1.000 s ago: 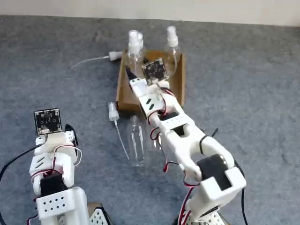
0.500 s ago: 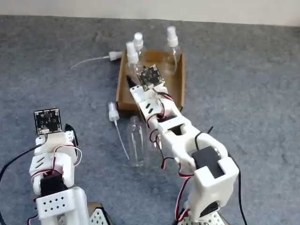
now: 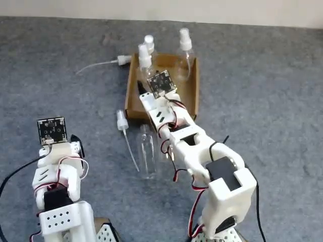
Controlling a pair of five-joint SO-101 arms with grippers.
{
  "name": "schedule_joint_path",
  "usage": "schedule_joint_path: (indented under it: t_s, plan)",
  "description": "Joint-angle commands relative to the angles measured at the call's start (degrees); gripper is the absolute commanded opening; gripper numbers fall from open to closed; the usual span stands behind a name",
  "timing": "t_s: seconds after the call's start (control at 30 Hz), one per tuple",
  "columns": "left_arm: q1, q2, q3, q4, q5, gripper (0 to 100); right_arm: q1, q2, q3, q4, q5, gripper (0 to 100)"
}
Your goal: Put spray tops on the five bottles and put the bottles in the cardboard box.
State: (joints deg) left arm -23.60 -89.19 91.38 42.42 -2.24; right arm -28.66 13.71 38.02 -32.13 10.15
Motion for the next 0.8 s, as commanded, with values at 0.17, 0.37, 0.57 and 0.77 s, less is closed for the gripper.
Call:
schedule_joint_path:
  t_s: [0.17, 0.37, 0.57, 0.77]
  plan:
    - [-0.7, -0.4, -0.2, -1.6, -0.6, 8, -0.8, -0.7, -2.9, -0.6, 1.1, 14.9]
    - [-0.6, -0.4, -0.1, -1.6, -0.6, 8, -1.0, -0.8, -2.9, -0.6, 1.1, 15.6]
    - [-0.5, -0.4, -0.1, -1.6, -0.6, 8, -1.9, -0.8, -2.9, -0.6, 0.8, 22.1]
    - [-0.5, -0.4, 0.0, -1.6, -0.6, 8, -3.3, -0.8, -2.9, -0.6, 1.0, 22.1]
